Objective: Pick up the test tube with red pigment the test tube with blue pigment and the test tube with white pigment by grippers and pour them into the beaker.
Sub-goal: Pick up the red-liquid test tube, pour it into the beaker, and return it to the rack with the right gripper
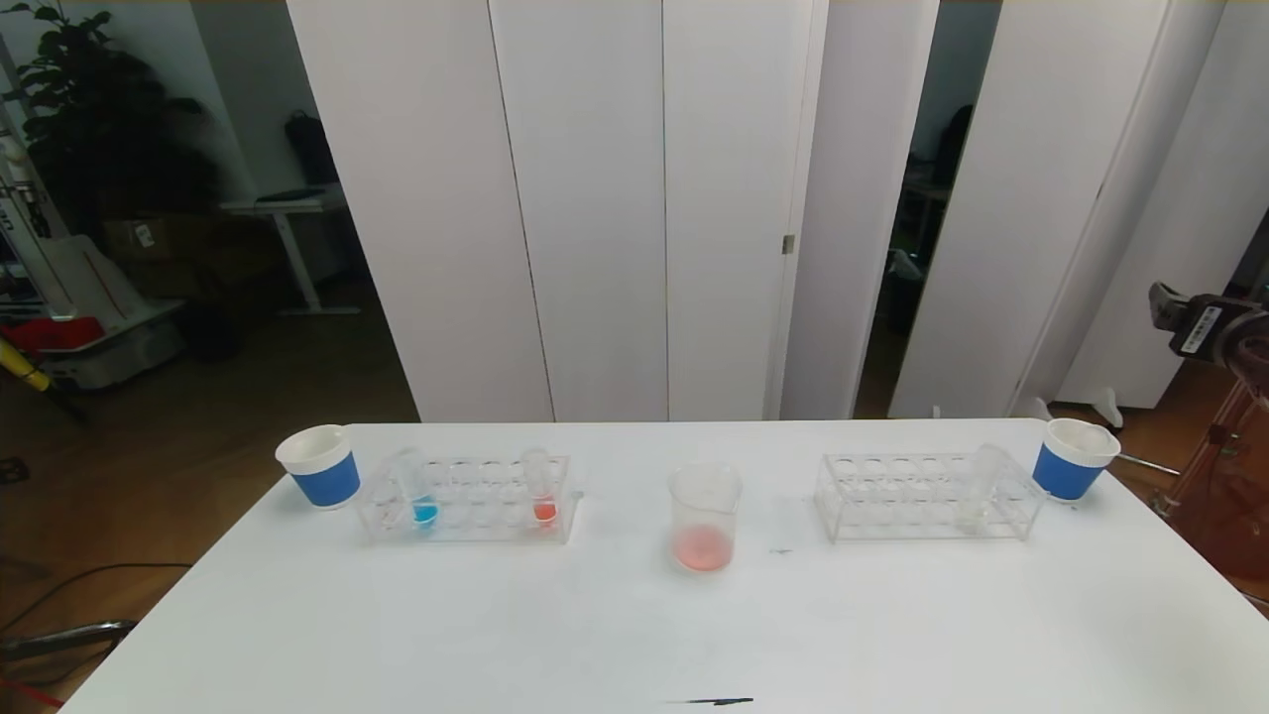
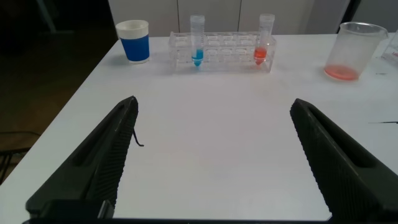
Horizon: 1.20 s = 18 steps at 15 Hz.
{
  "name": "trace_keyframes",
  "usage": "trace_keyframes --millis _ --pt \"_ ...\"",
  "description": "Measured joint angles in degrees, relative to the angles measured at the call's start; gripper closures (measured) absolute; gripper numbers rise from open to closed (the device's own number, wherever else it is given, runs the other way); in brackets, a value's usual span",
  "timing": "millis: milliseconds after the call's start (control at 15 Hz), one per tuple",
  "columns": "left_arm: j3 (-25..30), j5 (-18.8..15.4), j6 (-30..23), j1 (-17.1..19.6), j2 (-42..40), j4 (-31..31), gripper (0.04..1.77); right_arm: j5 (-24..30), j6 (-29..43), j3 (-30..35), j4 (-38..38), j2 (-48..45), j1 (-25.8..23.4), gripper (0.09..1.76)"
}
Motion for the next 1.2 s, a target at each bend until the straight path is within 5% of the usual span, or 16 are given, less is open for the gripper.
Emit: trace_keyframes --millis 533,1200 --pt "0.0 0.0 0.0 0.0 0.0 0.0 0.06 7.5 0.0 6.1 33.9 -38.8 4.2 0.10" --pt "0.0 0.0 0.0 0.0 0.0 0.0 0.06 7.7 -1.0 17.9 70.2 -83.8 10.6 0.10"
